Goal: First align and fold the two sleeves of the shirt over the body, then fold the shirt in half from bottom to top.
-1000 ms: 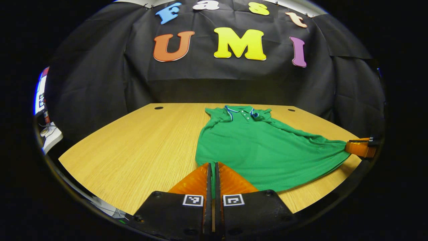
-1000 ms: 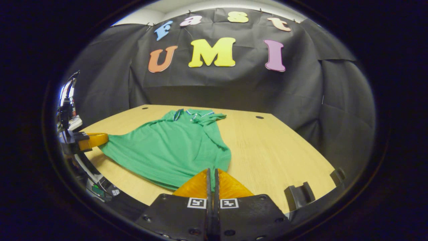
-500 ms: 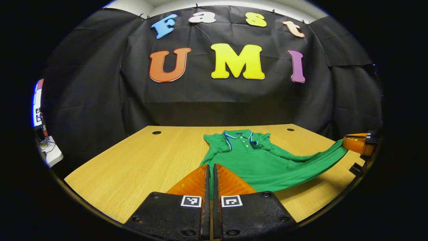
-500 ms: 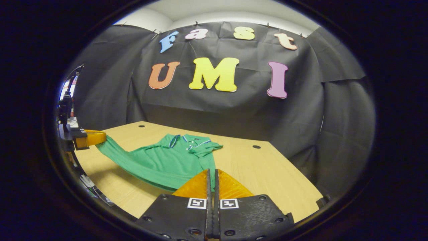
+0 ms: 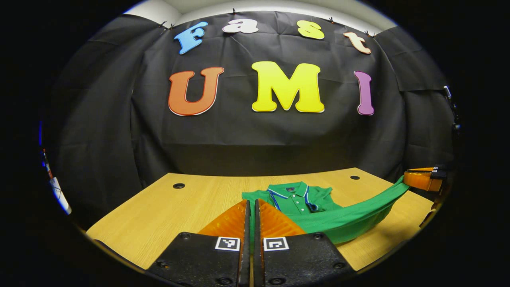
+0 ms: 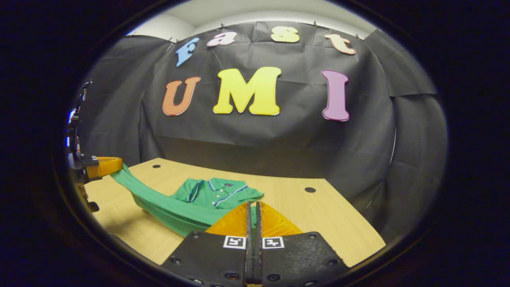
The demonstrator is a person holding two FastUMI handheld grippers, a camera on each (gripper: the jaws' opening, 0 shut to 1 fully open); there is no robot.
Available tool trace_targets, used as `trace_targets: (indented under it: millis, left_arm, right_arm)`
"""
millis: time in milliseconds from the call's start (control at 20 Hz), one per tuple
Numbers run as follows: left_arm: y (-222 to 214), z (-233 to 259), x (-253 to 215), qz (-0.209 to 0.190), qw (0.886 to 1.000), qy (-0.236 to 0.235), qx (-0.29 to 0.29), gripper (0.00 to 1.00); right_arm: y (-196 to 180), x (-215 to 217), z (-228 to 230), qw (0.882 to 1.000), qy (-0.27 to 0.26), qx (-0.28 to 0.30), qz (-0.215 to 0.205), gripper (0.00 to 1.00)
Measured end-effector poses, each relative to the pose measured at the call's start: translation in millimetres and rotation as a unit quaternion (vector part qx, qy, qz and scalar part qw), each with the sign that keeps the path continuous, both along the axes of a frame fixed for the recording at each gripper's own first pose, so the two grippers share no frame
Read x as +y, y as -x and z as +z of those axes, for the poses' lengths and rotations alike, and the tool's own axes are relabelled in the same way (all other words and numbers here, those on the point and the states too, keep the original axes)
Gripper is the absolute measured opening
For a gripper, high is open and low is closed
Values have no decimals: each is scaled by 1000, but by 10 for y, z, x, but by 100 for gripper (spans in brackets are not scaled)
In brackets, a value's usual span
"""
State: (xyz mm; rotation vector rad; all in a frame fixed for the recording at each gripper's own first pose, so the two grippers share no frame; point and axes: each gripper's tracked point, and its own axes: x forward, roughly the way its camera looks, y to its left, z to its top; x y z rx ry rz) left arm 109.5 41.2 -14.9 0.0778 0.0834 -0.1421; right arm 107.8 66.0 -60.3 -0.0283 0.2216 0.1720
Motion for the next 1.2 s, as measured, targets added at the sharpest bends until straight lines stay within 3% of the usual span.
trace_targets:
  millis: [650, 1000, 1200]
  left_arm:
    - [-1628, 292, -74, 13, 1000, -10, -22, 8]
    - [-2560, 17, -75, 24, 1000, 6, -10, 9]
    - [-2972, -369, -162, 17, 999, -33, 4, 8]
  right_arm:
    - [-1731, 353, 395, 1000, 6, -14, -25, 0]
    - [-2678, 537, -13, 999, 9, 6, -34, 0]
    - [-3085, 554, -463, 998, -2, 41, -48, 0]
